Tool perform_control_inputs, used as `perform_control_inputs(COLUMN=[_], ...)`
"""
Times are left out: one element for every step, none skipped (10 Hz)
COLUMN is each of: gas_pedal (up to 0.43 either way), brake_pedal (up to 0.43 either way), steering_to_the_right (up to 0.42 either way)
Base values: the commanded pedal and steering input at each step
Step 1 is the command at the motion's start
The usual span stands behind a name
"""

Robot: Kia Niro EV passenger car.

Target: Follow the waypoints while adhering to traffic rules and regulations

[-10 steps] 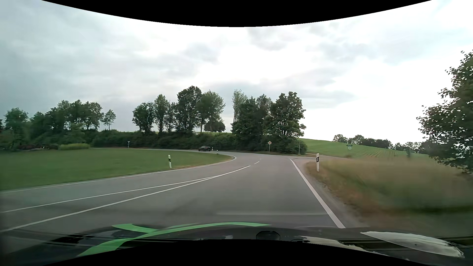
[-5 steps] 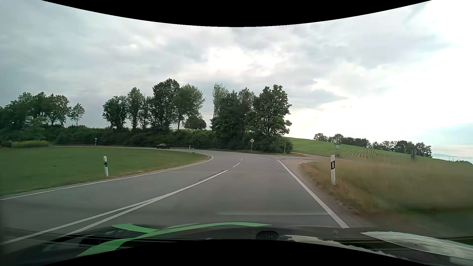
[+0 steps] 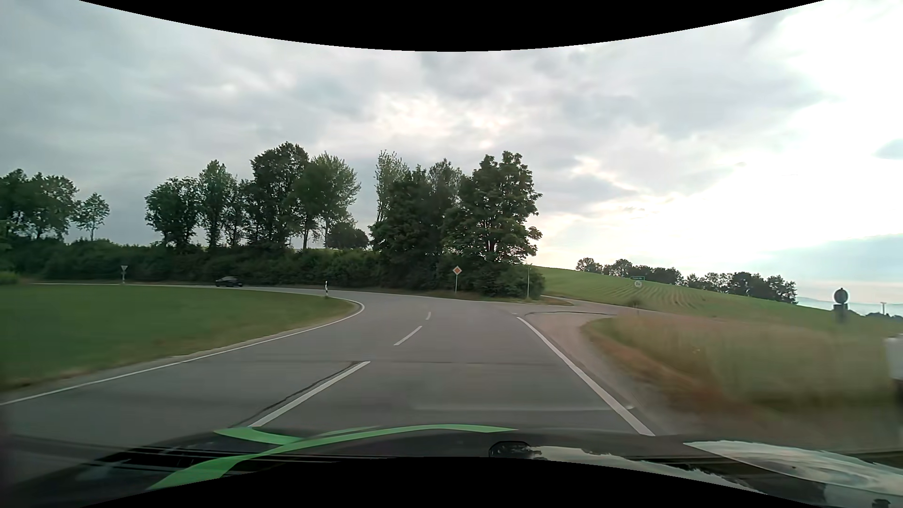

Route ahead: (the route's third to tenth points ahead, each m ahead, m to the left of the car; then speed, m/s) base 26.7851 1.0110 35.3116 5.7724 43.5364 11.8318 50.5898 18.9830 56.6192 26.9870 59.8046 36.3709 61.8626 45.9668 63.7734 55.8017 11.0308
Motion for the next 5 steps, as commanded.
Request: perform_control_inputs(gas_pedal=[0.28, 0.28, 0.28, 0.28, 0.26], brake_pedal=[0.0, 0.0, 0.0, 0.0, 0.0], steering_to_the_right=[0.016, 0.001, -0.001, -0.003, -0.01])
